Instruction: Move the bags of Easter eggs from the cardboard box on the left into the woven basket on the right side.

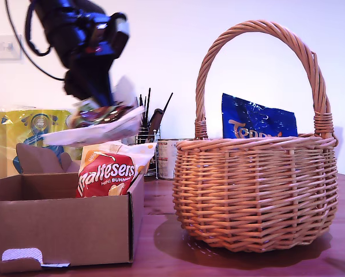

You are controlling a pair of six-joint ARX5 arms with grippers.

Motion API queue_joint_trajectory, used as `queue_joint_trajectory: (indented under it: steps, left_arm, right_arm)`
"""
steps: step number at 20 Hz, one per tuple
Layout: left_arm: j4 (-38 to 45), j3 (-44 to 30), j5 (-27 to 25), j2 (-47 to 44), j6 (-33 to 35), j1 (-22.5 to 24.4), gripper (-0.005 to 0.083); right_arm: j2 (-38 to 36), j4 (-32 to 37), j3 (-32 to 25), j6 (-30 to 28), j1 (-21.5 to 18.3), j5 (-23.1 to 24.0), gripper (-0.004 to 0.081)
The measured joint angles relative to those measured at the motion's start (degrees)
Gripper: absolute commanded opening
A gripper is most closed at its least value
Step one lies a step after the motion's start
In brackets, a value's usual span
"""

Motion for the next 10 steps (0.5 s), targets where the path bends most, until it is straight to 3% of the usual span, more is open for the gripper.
queue_joint_trajectory:
  steps: [5, 10]
  left_arm:
    - [3.8, 0.0, 9.2, -2.0, -1.5, -5.0, 0.0073]
    - [10.9, 0.0, 11.0, -2.1, -5.7, -7.7, 0.0073]
  right_arm:
    - [0.0, 0.0, 0.0, 0.0, 0.0, 0.0, -0.0012]
    - [0.0, 0.0, 0.0, 0.0, 0.0, 0.0, -0.0012]
